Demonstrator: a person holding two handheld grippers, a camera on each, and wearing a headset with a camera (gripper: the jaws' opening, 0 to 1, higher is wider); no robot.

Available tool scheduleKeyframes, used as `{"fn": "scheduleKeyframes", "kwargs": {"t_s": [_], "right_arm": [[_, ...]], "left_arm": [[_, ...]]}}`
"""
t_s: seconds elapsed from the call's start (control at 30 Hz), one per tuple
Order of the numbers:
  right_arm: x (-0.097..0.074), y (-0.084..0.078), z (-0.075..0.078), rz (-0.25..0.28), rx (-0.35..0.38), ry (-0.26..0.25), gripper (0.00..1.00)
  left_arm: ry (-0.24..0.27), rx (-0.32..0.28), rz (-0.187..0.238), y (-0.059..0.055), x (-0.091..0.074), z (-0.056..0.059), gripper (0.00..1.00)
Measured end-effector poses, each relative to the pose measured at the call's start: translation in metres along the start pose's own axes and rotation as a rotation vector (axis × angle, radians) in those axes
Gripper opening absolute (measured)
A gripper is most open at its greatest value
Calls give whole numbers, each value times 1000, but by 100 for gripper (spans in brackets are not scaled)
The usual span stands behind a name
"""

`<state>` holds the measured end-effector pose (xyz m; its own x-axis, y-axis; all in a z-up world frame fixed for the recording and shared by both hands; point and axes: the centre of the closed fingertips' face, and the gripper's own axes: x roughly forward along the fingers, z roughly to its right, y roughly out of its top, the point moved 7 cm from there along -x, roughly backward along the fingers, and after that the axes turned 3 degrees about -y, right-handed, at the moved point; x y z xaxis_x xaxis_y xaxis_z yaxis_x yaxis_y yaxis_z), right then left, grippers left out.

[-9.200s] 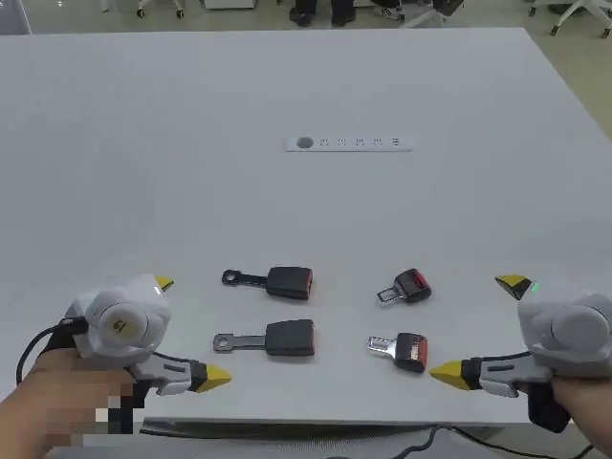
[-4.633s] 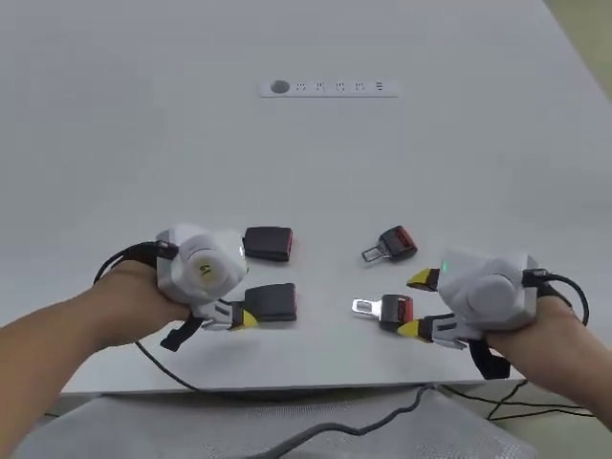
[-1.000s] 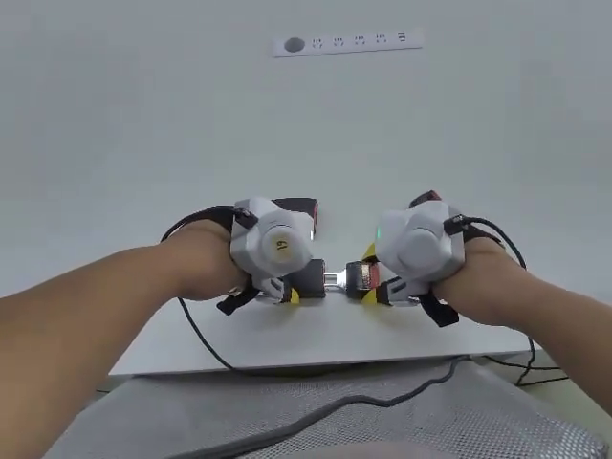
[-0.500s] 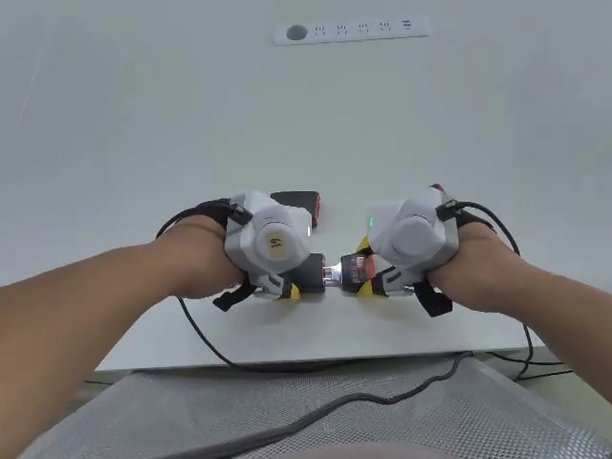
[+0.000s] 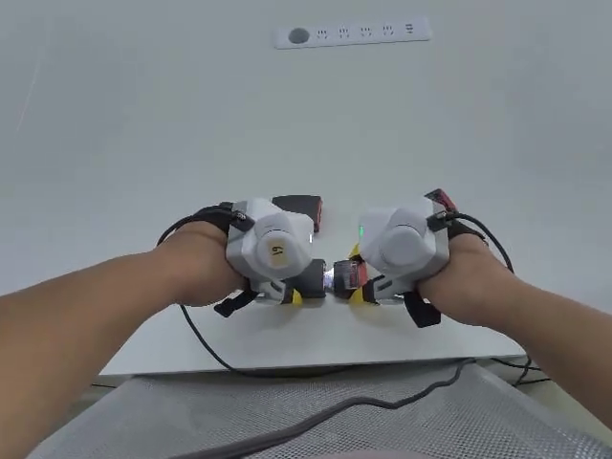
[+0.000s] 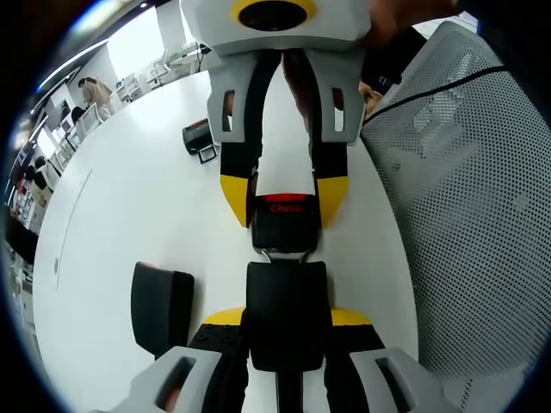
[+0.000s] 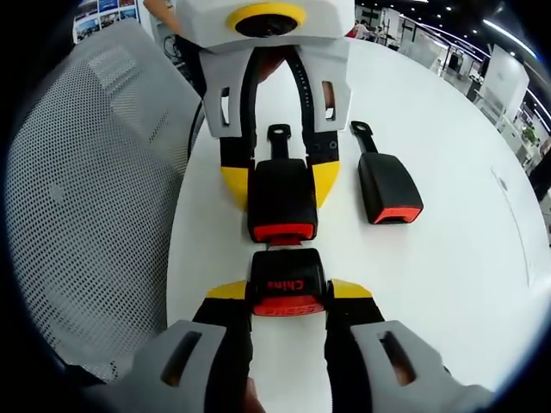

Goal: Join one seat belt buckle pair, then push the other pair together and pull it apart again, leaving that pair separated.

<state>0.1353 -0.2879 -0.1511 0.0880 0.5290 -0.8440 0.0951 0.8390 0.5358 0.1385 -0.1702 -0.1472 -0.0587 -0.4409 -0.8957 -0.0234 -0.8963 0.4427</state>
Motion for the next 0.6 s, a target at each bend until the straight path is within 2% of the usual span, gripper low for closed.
{"fn": "scheduleKeyframes", "kwargs": {"t_s": [0.6], "right_arm": [[2,5,-3,-18,3,-2,29]], "left_arm": [[0,6,-2,0,0,1,33]]}}
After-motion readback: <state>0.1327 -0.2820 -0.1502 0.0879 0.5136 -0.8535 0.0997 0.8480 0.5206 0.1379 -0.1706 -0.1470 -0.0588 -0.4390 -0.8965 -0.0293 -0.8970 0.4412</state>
